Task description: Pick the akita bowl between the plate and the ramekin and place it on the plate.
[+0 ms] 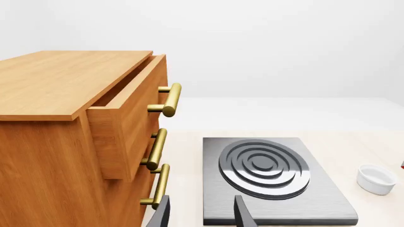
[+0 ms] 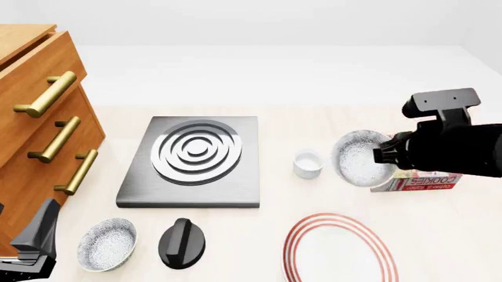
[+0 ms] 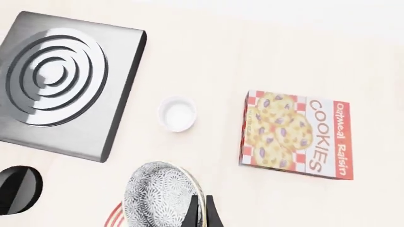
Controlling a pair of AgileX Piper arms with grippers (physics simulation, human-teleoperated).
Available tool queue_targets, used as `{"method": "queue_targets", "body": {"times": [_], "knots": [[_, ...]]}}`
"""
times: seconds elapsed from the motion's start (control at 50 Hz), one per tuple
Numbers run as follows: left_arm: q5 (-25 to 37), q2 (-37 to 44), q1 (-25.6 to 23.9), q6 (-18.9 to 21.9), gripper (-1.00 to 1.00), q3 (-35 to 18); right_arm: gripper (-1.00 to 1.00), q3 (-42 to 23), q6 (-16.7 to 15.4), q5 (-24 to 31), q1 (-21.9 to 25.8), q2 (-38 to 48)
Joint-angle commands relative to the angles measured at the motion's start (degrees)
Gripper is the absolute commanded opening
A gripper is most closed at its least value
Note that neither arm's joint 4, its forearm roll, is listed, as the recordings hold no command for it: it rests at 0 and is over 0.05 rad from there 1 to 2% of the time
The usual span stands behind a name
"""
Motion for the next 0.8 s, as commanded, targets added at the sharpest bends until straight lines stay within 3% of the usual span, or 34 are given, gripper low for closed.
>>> {"method": "queue_targets", "body": {"times": [0.02, 0.18, 0.24, 0.26, 0.34, 0.42, 0.8], "knots": [[0.0, 0.0, 0.0, 0.0, 1.00, 0.0, -1.00, -0.4, -2.4, 8.3, 2.4, -10.7], [0.0, 0.0, 0.0, 0.0, 1.00, 0.0, -1.00, 2.0, -2.7, 10.0, 3.6, -14.0], [0.0, 0.0, 0.0, 0.0, 1.00, 0.0, -1.00, 3.3, -4.8, 9.7, 4.3, -14.8], [0.0, 0.0, 0.0, 0.0, 1.00, 0.0, -1.00, 3.7, -3.7, 9.3, 5.8, -13.8], [0.0, 0.0, 0.0, 0.0, 1.00, 0.0, -1.00, 6.3, -4.4, 8.7, 5.8, -14.8], [0.0, 0.0, 0.0, 0.0, 1.00, 0.0, -1.00, 8.9, -2.8, 6.4, 9.6, -12.9], [0.0, 0.0, 0.0, 0.0, 1.00, 0.0, -1.00, 17.0, -5.0, 3.7, 10.8, -14.0]]}}
